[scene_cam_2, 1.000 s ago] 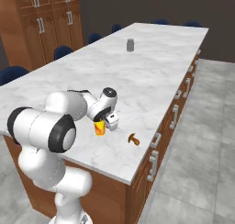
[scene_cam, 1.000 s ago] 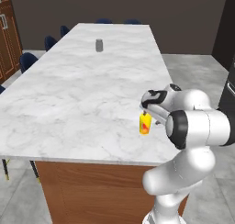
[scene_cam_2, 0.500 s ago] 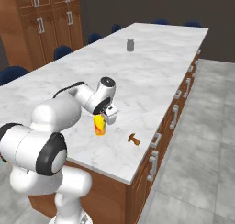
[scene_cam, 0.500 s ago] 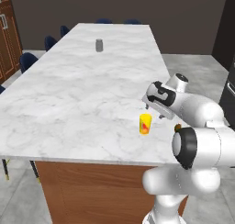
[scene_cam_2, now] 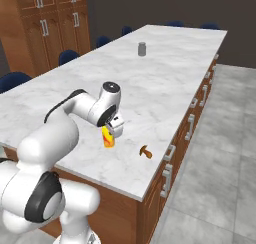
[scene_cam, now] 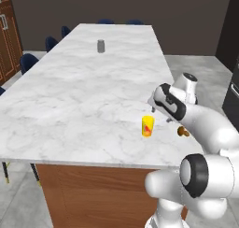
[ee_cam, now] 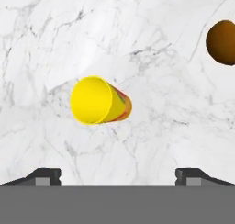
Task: Open the cabinet directly in front. Then move the beer and the cup to the dining counter with the jar on it.
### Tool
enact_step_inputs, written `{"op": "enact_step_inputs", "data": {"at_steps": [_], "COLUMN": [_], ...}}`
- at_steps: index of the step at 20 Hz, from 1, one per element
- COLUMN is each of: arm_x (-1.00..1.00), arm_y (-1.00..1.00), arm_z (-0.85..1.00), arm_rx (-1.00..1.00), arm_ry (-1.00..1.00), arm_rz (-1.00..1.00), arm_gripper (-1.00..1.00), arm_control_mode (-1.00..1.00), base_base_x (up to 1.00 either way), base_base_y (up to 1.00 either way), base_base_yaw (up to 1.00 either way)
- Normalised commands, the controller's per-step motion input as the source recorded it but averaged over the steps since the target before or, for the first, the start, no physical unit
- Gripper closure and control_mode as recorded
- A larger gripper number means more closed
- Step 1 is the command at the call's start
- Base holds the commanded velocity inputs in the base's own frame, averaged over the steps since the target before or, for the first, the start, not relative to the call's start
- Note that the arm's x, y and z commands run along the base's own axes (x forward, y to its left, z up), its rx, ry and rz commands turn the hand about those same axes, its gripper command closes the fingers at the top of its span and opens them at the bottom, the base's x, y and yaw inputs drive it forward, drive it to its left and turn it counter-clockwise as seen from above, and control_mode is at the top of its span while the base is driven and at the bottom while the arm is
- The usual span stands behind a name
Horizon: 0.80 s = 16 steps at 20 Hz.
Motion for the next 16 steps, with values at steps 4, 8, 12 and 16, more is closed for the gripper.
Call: {"op": "enact_step_inputs", "data": {"at_steps": [4,8,12,16], "arm_x": [-0.34,-0.31,-0.21,-0.05], "arm_y": [0.11,0.01,0.00,0.00], "arm_z": [0.16,0.02,0.00,-0.03], "arm_rx": [-0.13,-0.10,-0.03,0.00], "arm_ry": [0.00,0.00,0.00,0.00], "arm_rz": [0.00,0.00,0.00,0.00], "arm_gripper": [-1.00,-1.00,-1.00,-1.00], "arm_control_mode": [-1.00,-1.00,-1.00,-1.00], "base_base_x": [0.00,0.00,0.00,0.00], "base_base_y": [0.00,0.00,0.00,0.00], "base_base_yaw": [0.00,0.00,0.00,0.00]}}
